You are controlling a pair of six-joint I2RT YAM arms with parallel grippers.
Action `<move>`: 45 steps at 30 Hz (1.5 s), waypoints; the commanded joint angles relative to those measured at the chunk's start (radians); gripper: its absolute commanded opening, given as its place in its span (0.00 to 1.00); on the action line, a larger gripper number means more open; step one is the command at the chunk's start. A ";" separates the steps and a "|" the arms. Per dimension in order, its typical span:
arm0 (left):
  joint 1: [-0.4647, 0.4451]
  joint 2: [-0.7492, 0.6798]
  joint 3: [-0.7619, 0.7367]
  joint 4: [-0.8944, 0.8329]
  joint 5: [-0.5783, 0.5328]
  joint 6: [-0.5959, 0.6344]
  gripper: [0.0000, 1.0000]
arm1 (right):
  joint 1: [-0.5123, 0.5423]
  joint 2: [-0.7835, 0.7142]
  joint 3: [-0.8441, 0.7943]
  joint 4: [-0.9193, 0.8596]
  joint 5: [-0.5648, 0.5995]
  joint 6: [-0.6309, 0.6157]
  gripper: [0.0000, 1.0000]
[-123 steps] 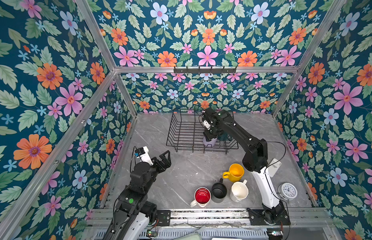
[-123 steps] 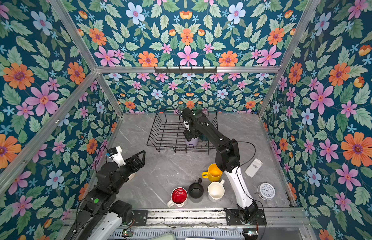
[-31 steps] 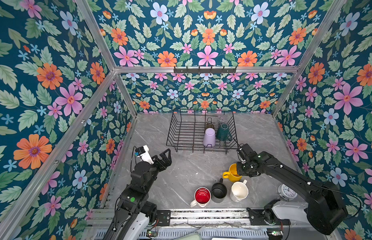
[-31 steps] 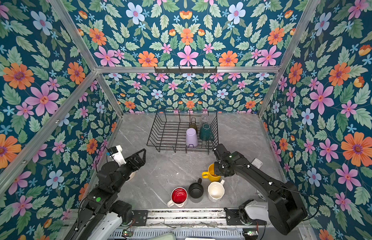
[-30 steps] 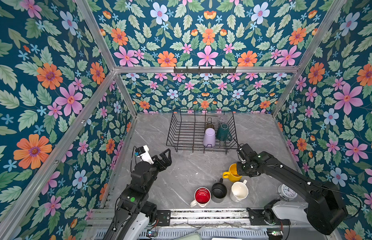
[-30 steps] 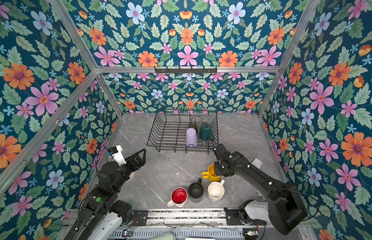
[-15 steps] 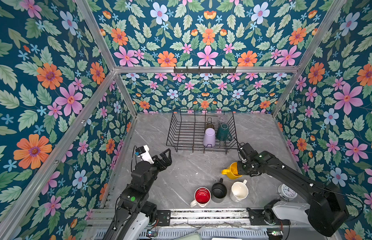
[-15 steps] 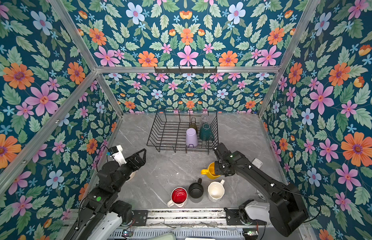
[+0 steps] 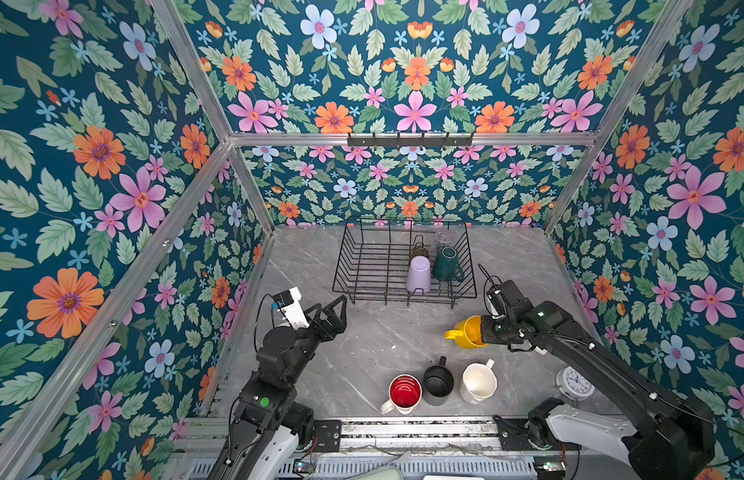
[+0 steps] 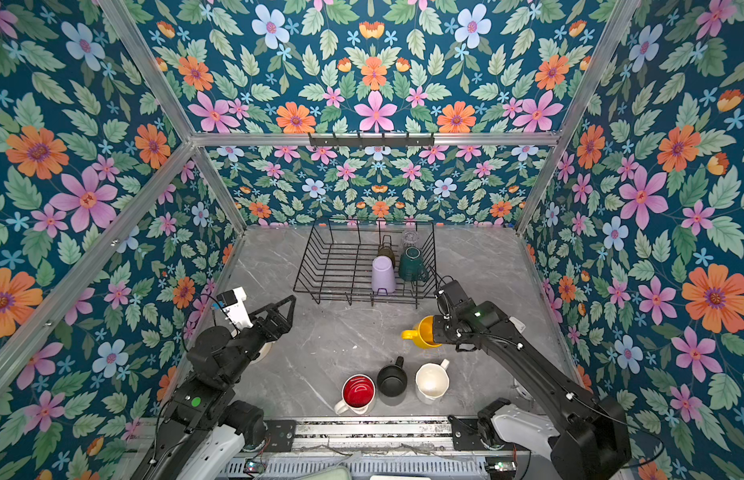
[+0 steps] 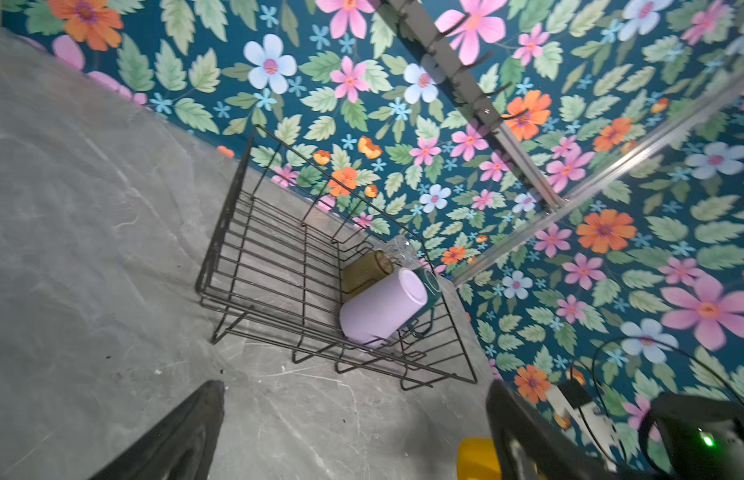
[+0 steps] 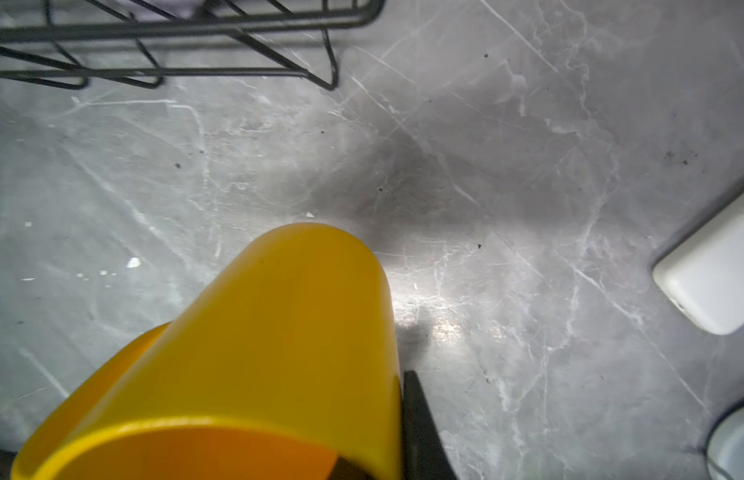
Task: Load the cups into the dish rack
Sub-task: 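Lift the yellow mug and tip it sideways toward the left gripper, then hold the yellow mug out while the left gripper reaches toward its base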
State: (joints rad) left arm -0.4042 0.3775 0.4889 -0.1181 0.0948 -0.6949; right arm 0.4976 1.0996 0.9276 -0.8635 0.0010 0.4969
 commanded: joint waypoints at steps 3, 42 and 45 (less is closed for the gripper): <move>0.001 -0.020 -0.013 0.183 0.149 0.078 1.00 | -0.006 -0.060 0.031 0.062 -0.174 0.036 0.00; 0.000 0.354 0.120 0.379 0.843 0.357 0.98 | -0.027 0.072 -0.035 1.051 -1.007 0.631 0.00; 0.000 0.366 0.126 0.393 0.866 0.359 0.97 | -0.021 0.078 -0.032 1.078 -1.016 0.650 0.00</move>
State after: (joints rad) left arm -0.4046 0.7383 0.6071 0.2596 0.9176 -0.3641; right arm 0.4713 1.1759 0.8852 0.1009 -0.9661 1.1221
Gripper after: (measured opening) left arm 0.976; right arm 0.094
